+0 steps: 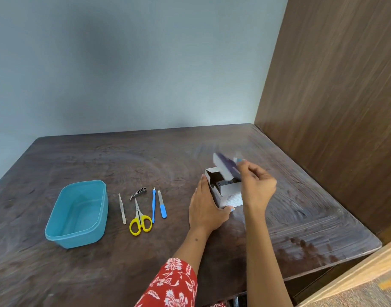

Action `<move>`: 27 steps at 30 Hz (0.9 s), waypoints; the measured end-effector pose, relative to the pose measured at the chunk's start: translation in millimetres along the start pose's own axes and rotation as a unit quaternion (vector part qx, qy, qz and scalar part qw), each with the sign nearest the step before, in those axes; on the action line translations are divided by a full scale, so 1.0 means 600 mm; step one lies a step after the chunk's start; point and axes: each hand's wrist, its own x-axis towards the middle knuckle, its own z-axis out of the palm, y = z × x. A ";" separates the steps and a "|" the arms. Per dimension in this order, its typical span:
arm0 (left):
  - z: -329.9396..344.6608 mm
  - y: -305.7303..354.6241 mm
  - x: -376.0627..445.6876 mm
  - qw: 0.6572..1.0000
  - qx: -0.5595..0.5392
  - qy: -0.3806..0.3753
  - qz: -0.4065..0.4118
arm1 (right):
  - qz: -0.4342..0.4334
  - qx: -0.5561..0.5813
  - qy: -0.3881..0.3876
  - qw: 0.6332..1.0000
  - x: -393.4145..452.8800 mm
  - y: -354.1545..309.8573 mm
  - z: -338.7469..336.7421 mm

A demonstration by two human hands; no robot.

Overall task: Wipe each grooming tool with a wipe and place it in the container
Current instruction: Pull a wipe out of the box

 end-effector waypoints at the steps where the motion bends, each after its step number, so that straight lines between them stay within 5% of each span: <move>1: 0.001 0.000 0.000 1.000 0.001 0.000 -0.001 | -0.007 -0.030 -0.015 0.999 -0.002 0.007 0.001; 10: 0.004 -0.001 0.000 1.000 0.013 0.000 0.013 | -0.142 -0.248 -0.120 0.951 0.006 0.025 0.018; 27: 0.000 0.005 -0.002 1.000 0.009 0.002 0.022 | -0.163 -0.321 -0.163 0.918 0.005 0.039 0.029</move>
